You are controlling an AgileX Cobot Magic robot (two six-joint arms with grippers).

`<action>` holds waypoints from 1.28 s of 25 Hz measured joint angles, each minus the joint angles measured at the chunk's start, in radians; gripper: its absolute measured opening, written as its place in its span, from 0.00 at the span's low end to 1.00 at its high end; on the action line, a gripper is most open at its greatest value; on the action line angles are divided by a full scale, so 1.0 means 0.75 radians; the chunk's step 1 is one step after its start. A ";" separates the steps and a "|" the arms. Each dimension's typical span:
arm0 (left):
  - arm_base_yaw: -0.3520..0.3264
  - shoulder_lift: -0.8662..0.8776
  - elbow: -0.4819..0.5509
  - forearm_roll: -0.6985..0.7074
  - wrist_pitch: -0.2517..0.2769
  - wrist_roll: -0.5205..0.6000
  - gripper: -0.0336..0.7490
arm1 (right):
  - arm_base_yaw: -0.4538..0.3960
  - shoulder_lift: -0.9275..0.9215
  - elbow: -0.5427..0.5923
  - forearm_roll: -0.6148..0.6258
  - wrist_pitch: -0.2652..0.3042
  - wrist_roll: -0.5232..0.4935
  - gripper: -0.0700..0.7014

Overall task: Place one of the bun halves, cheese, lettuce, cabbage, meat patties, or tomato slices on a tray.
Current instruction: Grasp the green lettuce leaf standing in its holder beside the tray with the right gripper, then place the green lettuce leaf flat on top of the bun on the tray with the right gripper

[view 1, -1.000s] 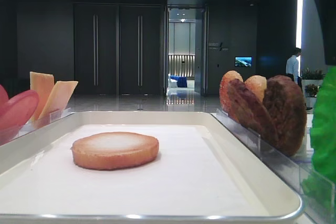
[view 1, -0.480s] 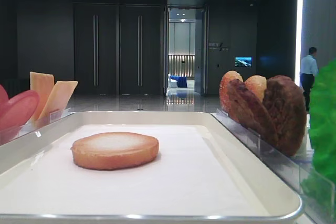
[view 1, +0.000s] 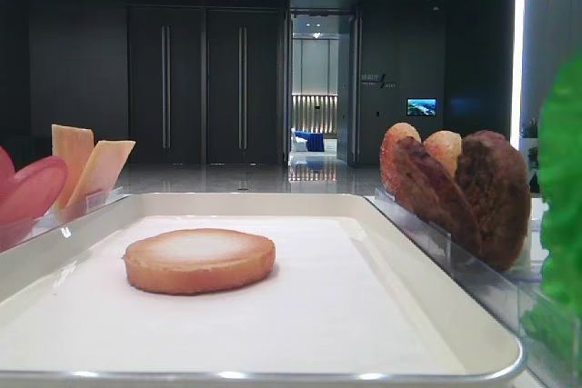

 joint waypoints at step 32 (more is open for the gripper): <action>0.000 0.000 0.000 0.000 0.000 0.000 0.73 | -0.130 0.127 -0.413 0.005 0.106 -0.190 0.12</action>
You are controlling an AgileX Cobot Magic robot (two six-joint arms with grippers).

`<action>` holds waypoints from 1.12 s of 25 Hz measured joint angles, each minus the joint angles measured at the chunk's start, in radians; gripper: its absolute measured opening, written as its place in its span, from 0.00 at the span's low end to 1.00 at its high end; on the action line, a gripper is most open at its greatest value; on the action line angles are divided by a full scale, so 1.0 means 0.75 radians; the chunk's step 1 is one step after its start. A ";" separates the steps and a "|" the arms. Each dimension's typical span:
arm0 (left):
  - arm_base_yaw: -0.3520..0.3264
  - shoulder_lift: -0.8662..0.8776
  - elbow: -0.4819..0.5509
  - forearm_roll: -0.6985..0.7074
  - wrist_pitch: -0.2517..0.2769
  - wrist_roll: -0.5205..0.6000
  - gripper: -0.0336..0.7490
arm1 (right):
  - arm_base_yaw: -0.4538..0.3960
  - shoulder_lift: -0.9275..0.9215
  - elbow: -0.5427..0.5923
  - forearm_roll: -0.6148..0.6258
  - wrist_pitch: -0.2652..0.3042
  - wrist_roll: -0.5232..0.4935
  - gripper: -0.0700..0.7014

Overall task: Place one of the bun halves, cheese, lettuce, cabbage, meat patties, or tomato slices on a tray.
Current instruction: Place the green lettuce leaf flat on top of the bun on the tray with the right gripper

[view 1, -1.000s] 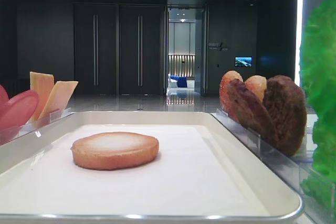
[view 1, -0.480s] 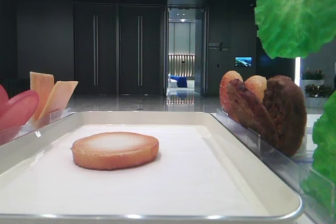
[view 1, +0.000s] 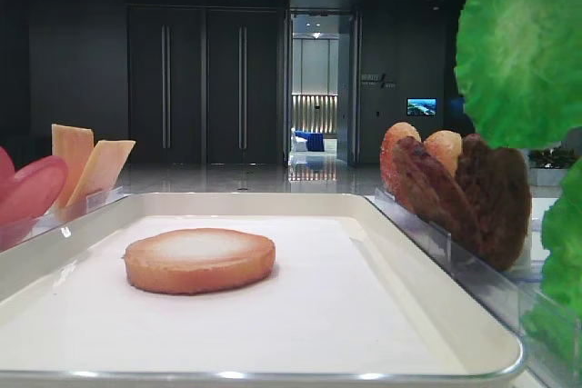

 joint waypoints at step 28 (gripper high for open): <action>0.000 0.000 0.000 0.000 0.000 0.000 0.73 | -0.001 0.221 -0.176 0.920 -0.395 -0.529 0.12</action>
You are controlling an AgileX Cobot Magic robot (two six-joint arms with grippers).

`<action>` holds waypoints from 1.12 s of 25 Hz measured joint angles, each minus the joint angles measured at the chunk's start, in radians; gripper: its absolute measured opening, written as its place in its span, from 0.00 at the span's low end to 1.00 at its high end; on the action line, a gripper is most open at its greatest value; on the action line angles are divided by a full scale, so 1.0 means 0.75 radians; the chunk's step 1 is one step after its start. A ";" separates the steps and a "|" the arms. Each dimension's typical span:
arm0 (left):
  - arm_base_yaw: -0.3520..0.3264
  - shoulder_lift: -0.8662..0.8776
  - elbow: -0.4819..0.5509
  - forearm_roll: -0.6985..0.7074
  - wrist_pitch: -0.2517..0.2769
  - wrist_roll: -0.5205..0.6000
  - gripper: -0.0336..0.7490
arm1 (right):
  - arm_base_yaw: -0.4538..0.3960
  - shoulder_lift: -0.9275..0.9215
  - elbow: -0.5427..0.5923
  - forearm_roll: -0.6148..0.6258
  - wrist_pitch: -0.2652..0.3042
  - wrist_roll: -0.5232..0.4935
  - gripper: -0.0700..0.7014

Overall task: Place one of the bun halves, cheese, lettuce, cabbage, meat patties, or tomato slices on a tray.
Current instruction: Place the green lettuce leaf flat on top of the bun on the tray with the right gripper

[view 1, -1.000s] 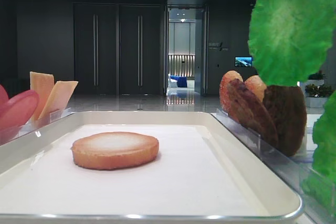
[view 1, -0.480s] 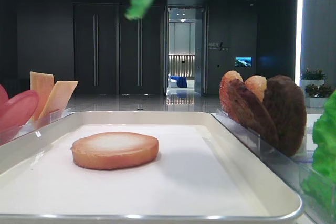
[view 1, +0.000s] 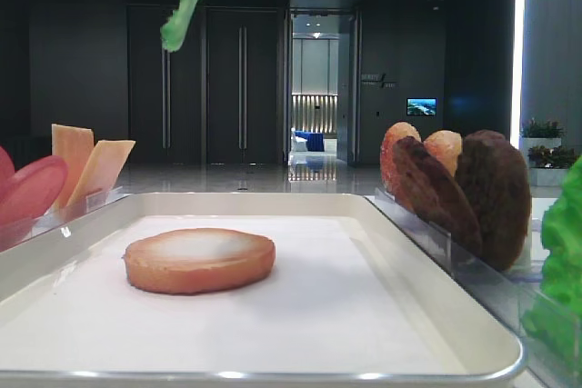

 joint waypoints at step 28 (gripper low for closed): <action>0.000 0.000 0.000 0.000 0.000 0.000 0.73 | 0.067 0.392 0.000 0.149 -0.196 -0.236 0.12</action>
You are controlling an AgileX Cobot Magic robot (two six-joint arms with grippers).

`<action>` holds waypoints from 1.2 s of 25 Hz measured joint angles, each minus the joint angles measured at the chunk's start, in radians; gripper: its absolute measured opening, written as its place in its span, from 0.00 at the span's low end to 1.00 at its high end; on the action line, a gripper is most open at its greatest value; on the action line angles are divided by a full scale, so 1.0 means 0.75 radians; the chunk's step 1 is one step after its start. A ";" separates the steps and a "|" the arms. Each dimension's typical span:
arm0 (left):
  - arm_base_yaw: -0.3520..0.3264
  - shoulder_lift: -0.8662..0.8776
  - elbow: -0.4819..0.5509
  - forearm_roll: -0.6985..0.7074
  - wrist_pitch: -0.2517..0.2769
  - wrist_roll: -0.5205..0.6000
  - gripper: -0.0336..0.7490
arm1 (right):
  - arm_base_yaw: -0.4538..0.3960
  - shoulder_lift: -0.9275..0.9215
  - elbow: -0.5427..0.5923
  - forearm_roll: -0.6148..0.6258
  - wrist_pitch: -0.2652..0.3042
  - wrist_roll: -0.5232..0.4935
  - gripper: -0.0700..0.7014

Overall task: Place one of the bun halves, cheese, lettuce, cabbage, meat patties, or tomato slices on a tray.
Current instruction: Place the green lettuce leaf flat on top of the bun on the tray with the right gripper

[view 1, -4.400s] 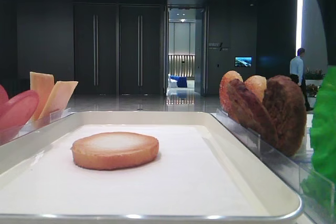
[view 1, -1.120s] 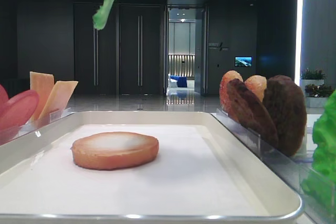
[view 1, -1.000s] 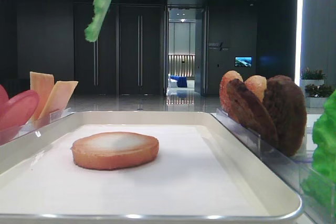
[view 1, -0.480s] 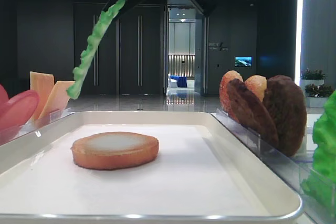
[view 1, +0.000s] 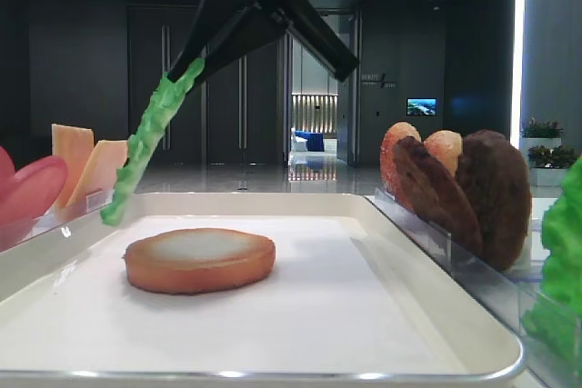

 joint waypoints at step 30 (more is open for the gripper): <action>0.000 0.000 0.000 -0.001 0.000 0.000 0.73 | 0.003 0.079 0.000 -0.160 -0.015 -0.034 0.79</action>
